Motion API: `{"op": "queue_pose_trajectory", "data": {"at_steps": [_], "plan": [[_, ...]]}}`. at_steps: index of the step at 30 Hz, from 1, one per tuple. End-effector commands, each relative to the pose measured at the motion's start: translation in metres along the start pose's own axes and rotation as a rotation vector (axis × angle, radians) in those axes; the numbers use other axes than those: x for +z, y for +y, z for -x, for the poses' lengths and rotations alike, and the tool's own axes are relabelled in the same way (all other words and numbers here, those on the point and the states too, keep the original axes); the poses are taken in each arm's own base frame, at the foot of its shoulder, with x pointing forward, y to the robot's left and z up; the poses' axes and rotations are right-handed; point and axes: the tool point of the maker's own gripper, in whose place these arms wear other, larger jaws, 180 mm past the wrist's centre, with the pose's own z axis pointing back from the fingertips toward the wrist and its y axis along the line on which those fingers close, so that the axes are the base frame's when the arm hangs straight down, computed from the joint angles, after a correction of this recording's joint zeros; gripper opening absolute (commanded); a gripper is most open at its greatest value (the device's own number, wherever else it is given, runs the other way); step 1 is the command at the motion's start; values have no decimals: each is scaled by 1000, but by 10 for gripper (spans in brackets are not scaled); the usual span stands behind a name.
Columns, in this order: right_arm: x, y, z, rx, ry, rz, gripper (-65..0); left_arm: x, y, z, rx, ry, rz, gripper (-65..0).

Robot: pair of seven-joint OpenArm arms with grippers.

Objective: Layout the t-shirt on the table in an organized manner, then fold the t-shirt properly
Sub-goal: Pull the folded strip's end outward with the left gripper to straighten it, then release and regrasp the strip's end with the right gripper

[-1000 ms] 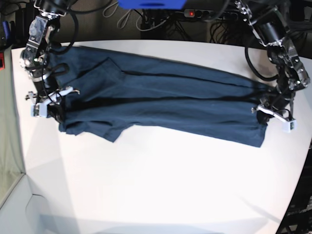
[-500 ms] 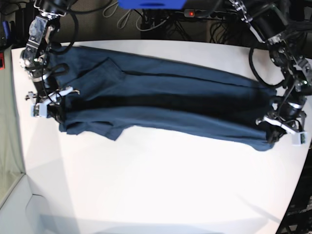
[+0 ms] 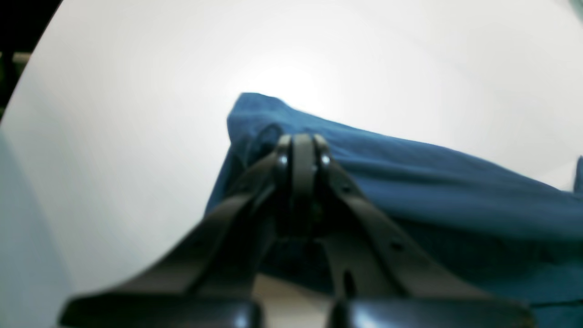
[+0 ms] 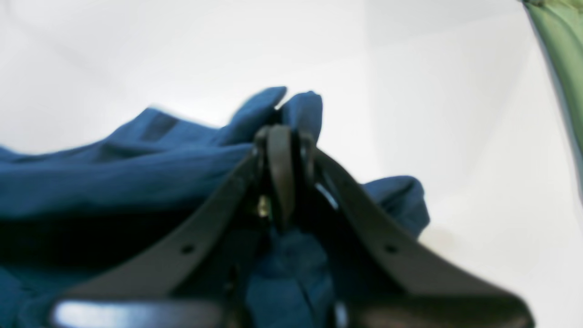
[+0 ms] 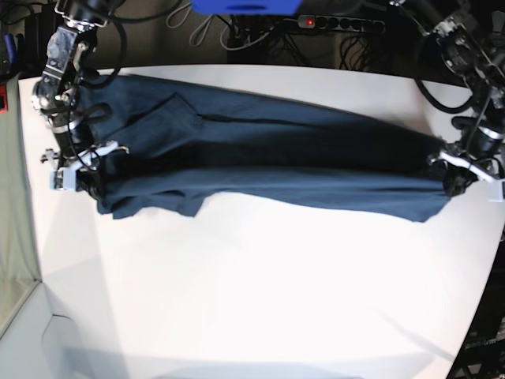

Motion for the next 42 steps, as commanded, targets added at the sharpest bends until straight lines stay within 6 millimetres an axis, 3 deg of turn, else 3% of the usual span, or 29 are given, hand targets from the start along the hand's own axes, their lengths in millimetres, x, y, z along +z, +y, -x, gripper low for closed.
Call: {"op": "queue_pose_trajectory", "data": {"at_steps": [1, 8, 16, 24, 32, 42], "plan": [[-1, -2, -19, 8, -65, -7, -650, 5, 1, -17, -17, -52, 3, -647], [-3, 3, -19, 10, -62, -22, -650, 4, 13, 14, 33, 19, -7, -647], [-3, 5, -18, 14, -58, -27, -650, 8, 14, 29, 40, 54, -10, -647], [-1, 6, -20, 14, -68, -27, -650, -2, 18, 53, 102, 111, -1, -647], [18, 16, -48, 87, -129, -39, -650, -11, 20, 67, 152, 140, 7, -647], [51, 44, -42, 136, -115, -124, -650, -19, 17, 88, 184, 200, 28, -647]]}}
